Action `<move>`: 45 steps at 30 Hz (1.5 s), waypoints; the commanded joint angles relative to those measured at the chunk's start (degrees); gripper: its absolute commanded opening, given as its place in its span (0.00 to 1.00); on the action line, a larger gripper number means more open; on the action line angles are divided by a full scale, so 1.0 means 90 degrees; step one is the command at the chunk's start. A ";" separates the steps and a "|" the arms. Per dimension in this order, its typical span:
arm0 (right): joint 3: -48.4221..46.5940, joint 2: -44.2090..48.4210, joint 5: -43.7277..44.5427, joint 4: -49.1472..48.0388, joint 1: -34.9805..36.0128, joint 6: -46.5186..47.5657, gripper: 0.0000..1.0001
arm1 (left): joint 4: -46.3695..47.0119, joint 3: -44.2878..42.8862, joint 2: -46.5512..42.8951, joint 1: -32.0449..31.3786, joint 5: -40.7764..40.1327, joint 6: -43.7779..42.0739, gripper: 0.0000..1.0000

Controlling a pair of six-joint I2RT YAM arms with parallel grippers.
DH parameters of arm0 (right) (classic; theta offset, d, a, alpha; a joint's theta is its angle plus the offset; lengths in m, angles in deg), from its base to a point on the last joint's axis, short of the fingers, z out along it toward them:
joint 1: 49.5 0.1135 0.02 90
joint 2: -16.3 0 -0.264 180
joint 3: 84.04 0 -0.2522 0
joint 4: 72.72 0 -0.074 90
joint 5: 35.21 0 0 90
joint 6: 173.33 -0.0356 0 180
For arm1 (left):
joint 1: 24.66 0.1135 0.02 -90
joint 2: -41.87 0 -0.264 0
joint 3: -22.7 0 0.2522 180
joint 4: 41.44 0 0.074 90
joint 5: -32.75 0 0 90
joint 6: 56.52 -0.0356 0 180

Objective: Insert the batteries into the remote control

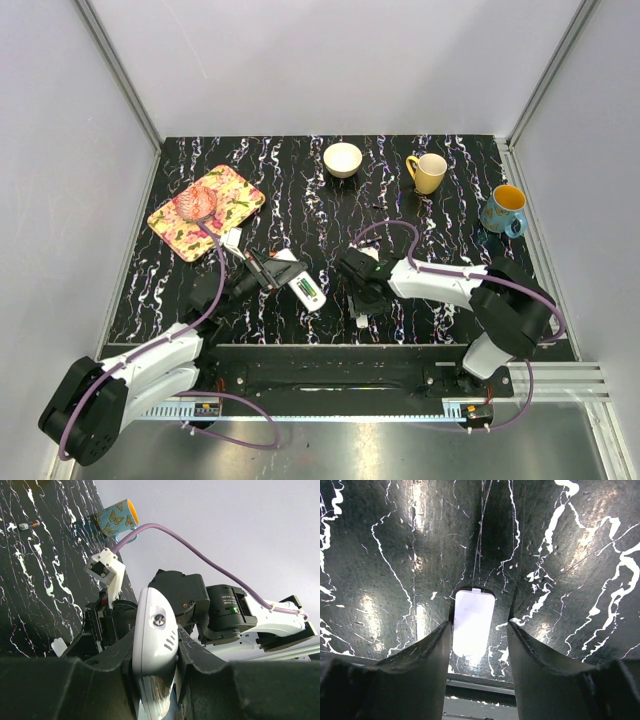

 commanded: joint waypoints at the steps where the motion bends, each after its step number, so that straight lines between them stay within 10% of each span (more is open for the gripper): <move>1: 0.0310 -0.0141 -0.0159 -0.0308 0.0074 -0.0215 0.52 | 0.0384 -0.0028 -0.0021 0.0022 0.0016 -0.0039 0.00; 16: -0.0012 -0.0385 0.0047 0.0258 0.0572 -0.0390 0.54 | 0.0570 0.0089 0.0019 0.0022 0.0006 0.0039 0.00; 36: -0.0011 0.0444 0.0700 0.0667 0.0572 -0.0577 0.00 | 0.0657 -0.0086 0.0369 0.0012 -0.0023 0.0000 0.00; 45: -0.0725 0.1147 0.1228 0.1517 0.0504 -0.0127 0.00 | 0.0999 -0.0691 0.1209 0.0012 -0.0042 0.0030 0.00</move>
